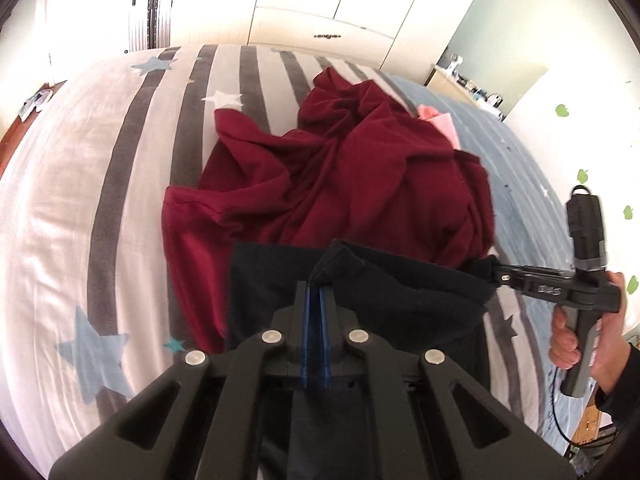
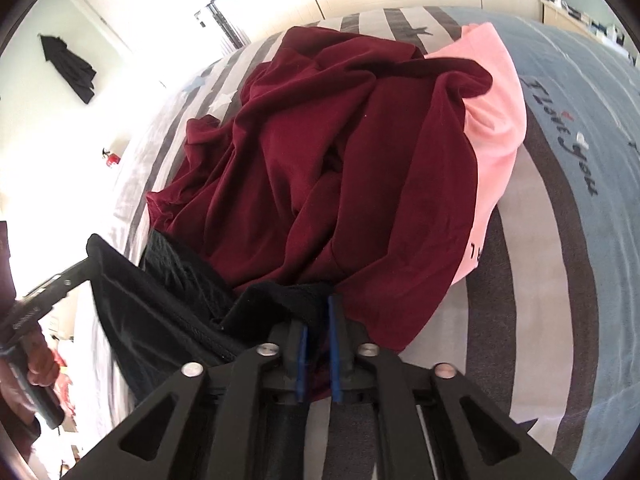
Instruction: Fold clothes
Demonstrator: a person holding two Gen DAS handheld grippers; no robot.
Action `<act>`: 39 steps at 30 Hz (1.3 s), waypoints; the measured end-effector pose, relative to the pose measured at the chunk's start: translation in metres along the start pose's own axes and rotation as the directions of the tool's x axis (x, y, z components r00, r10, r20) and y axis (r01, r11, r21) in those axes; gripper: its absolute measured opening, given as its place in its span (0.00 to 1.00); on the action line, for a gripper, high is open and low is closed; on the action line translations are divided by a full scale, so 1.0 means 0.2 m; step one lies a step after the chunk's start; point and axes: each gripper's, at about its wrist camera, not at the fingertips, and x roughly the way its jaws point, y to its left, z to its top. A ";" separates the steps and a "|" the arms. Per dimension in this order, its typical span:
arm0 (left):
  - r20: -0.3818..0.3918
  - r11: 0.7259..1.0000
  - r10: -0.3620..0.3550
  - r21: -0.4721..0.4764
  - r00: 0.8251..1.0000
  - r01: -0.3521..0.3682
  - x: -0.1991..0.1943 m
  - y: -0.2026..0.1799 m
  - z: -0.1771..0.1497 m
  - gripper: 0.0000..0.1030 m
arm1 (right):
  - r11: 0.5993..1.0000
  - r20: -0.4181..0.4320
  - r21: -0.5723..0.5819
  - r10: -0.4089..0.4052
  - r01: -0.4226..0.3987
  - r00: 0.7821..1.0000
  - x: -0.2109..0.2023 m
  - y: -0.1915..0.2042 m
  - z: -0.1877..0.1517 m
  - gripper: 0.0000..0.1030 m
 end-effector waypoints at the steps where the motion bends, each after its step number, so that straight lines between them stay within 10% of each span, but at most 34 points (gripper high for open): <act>1: -0.005 1.000 0.000 -0.014 1.000 0.000 0.02 0.02 0.00 0.03 | 1.000 0.005 0.010 0.011 -0.011 1.000 -0.02 -0.01 -0.02 0.27; 4: -0.007 0.999 -0.008 -0.041 1.000 0.007 0.06 0.06 -0.01 0.03 | 0.999 0.056 -0.029 0.025 -0.023 0.998 -0.09 0.01 -0.12 0.44; 10: -0.015 0.997 0.013 -0.072 1.000 -0.014 0.10 0.13 -0.05 0.03 | 0.991 0.137 -0.137 0.018 0.001 0.990 -0.20 0.12 -0.34 0.43; 22: -0.004 0.993 0.021 -0.117 1.000 -0.021 0.09 0.25 -0.02 0.03 | 0.998 0.248 0.044 0.037 -0.049 0.968 -0.38 -0.02 -0.48 0.43; 27: -0.017 0.994 0.040 -0.101 0.999 -0.041 0.11 0.26 -0.01 0.03 | 0.997 0.133 -0.069 0.031 -0.022 0.991 -0.23 0.06 -0.56 0.43; 39: -0.035 0.991 0.069 -0.113 0.997 -0.073 0.18 0.28 -0.03 0.03 | 0.994 0.107 -0.092 0.066 -0.056 0.992 -0.02 0.22 -0.25 0.21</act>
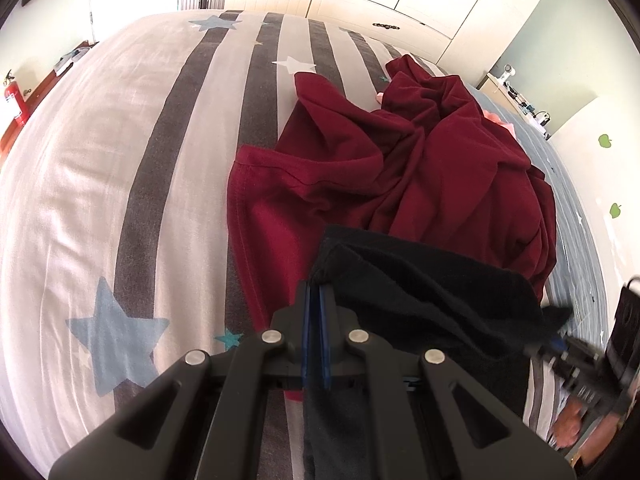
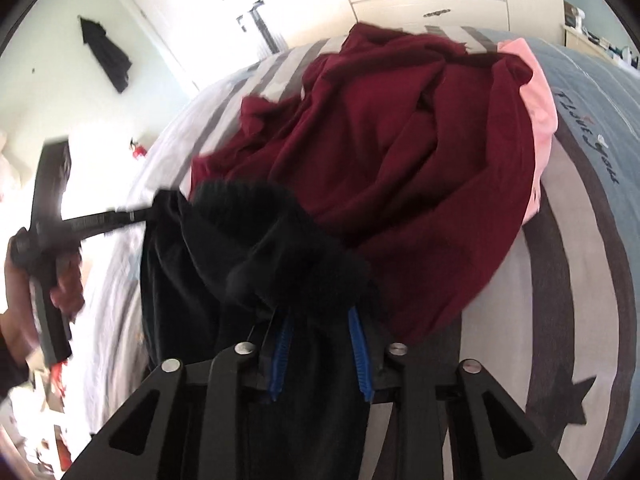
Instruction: Fold clothes
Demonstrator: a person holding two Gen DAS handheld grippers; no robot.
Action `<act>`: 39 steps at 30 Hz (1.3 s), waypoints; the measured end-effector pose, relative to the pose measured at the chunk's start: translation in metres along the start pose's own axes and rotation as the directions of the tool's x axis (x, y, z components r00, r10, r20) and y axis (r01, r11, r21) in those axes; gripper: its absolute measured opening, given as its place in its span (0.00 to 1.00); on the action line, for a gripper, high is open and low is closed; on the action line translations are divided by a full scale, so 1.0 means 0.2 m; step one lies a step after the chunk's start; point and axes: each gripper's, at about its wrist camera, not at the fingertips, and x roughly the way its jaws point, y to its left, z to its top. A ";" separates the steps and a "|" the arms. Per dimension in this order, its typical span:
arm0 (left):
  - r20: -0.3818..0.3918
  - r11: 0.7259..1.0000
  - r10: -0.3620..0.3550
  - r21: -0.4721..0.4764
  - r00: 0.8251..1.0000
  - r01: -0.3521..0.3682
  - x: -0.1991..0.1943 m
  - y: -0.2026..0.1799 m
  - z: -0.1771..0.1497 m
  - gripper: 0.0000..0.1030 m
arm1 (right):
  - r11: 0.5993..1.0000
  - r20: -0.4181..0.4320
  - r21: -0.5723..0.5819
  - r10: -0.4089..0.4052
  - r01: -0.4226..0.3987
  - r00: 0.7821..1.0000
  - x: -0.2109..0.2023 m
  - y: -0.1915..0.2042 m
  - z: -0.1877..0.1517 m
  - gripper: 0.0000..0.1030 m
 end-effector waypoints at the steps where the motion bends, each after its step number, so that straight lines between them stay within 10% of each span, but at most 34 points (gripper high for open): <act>1: 0.001 1.000 0.001 0.003 1.000 -0.001 0.00 0.00 0.00 0.03 | 1.000 0.021 0.024 0.010 -0.010 1.000 -0.03 -0.03 0.05 0.17; 10: -0.003 1.000 0.002 -0.012 1.000 -0.002 0.03 0.01 0.01 0.03 | 0.979 0.145 0.199 0.005 -0.034 0.989 -0.22 -0.20 0.34 0.12; 18: -0.004 1.000 0.008 0.010 1.000 -0.008 0.03 0.00 0.00 0.03 | 0.980 -0.039 0.198 0.035 -0.027 0.999 -0.11 -0.20 0.12 0.13; 33: 0.004 1.000 0.008 0.015 1.000 -0.008 0.00 0.00 -0.03 0.03 | 0.968 -0.032 0.237 0.094 -0.084 0.995 -0.07 -0.15 0.20 0.27; 39: 0.003 1.000 0.014 0.026 1.000 -0.014 -0.01 0.01 -0.04 0.03 | 0.954 -0.036 0.282 0.114 -0.099 0.993 0.02 -0.18 0.20 0.04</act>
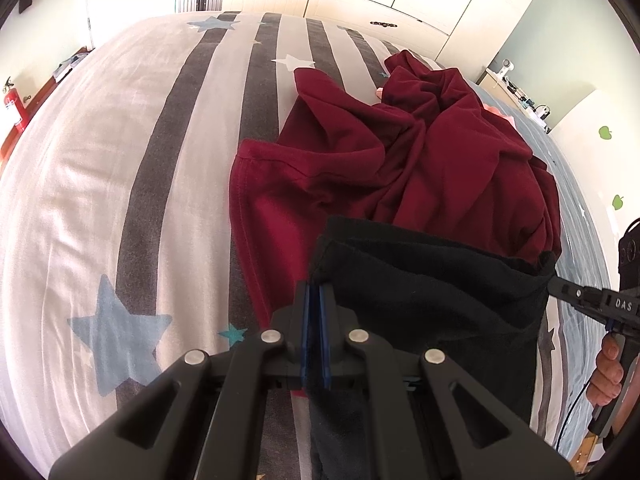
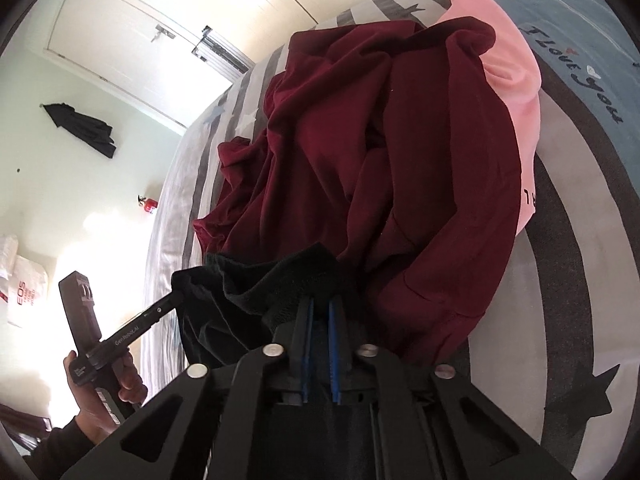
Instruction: Fold clothes
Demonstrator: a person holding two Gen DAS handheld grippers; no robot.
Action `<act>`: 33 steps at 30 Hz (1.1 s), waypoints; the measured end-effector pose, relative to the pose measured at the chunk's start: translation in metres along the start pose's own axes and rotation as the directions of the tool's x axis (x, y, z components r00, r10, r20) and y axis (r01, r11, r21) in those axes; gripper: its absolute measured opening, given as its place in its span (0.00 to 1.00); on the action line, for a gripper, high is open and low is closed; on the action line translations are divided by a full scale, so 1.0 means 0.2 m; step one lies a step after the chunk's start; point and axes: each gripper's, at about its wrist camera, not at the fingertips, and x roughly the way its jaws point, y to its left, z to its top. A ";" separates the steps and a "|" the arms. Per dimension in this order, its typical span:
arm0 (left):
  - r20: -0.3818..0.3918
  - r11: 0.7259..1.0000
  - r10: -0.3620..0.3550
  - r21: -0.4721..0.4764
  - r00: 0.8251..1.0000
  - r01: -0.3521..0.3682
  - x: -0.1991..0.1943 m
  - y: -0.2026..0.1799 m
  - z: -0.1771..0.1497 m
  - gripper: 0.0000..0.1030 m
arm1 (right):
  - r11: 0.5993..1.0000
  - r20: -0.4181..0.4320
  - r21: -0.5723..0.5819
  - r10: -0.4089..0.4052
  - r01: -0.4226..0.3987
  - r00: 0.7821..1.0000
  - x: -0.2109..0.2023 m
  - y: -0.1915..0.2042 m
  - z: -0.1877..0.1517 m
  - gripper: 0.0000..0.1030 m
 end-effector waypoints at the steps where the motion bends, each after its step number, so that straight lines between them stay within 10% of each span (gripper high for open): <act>1: 0.001 1.000 -0.002 0.004 1.000 0.002 -0.01 0.00 0.00 0.03 | 1.000 0.006 0.002 -0.002 0.002 1.000 0.01 0.00 0.01 0.04; 10: 0.044 0.999 -0.021 0.029 0.999 0.020 -0.10 0.02 0.06 0.03 | 0.985 0.102 -0.160 -0.048 0.064 0.994 -0.19 0.18 0.07 0.02; 26: -0.026 0.998 0.059 -0.003 0.998 -0.059 0.18 0.02 0.10 0.04 | 0.990 0.088 -0.056 -0.126 0.131 0.988 -0.03 -0.02 0.25 0.00; 33: 0.061 0.995 0.044 -0.089 0.997 -0.038 0.05 0.12 0.11 0.12 | 0.982 0.103 -0.142 -0.114 0.127 0.988 -0.08 0.08 0.26 0.02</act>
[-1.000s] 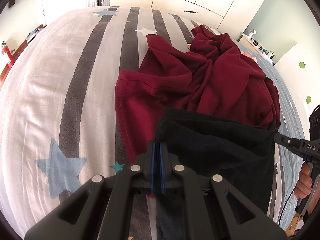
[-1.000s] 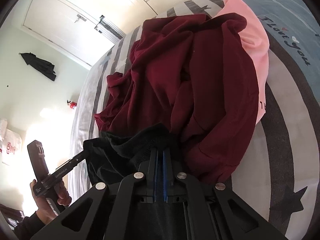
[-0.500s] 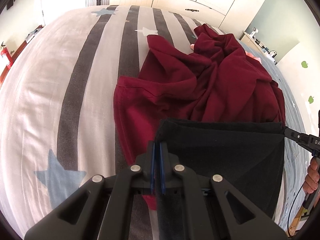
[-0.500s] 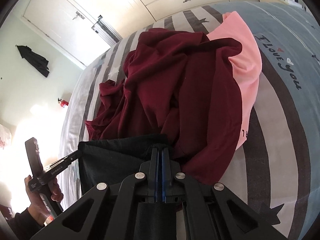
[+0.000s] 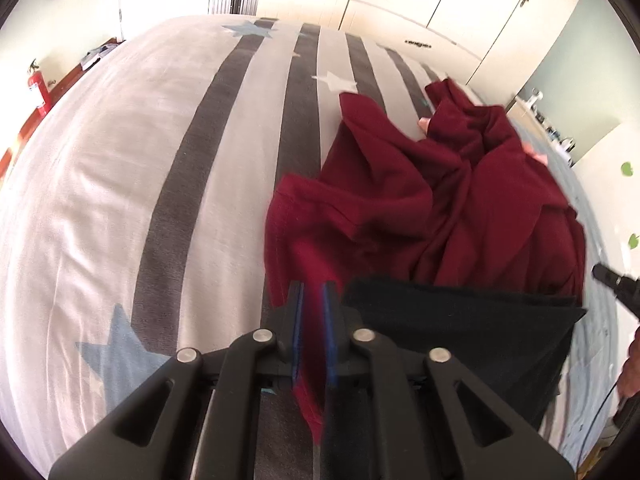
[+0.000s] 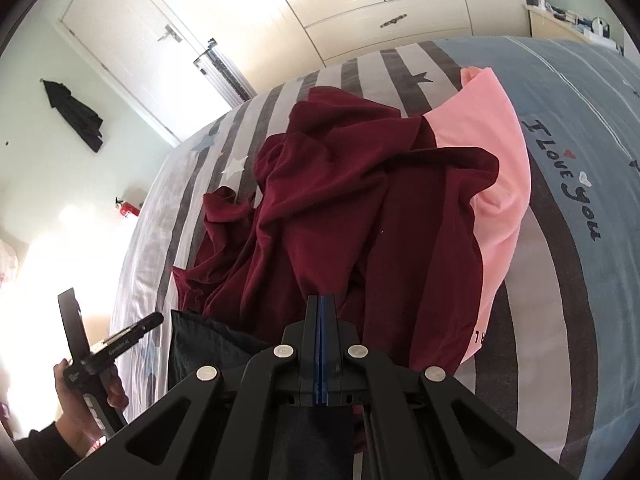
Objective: Fold clothes
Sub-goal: 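Open both grippers and withdraw them from the stacked sweatshirt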
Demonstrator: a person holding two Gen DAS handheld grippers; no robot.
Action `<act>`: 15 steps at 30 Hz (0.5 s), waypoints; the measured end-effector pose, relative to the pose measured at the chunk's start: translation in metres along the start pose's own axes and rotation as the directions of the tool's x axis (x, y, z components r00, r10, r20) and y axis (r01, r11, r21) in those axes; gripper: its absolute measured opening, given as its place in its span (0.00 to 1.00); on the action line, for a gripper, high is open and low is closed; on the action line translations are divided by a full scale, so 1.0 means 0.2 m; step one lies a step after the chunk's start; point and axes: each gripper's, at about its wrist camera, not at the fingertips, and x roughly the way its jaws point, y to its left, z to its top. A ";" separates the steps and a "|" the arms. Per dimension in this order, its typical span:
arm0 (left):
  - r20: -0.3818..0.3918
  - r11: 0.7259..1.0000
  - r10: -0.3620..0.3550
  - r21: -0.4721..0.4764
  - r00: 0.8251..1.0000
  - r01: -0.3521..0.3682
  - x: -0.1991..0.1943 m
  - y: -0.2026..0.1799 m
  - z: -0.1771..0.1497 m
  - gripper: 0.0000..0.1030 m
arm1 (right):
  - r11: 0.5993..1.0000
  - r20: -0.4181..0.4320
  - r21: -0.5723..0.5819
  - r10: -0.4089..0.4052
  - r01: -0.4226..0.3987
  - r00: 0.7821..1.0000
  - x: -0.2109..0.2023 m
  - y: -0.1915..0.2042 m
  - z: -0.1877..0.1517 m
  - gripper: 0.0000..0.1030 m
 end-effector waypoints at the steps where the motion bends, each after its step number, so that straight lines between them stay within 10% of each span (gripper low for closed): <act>1: 0.004 1.000 -0.007 0.016 1.000 0.007 -0.02 -0.01 -0.02 0.13 | 1.000 0.005 -0.018 0.000 0.000 1.000 -0.02 0.01 -0.03 0.03; 11: -0.084 0.992 -0.045 0.116 0.995 0.055 0.00 -0.10 -0.28 0.36 | 0.995 -0.056 -0.101 -0.011 0.006 0.998 0.04 0.02 -0.34 0.05; 15: -0.102 0.994 -0.040 0.095 0.994 0.050 0.04 -0.10 -0.35 0.37 | 0.994 -0.052 -0.103 0.016 -0.021 0.999 0.06 0.03 -0.34 0.40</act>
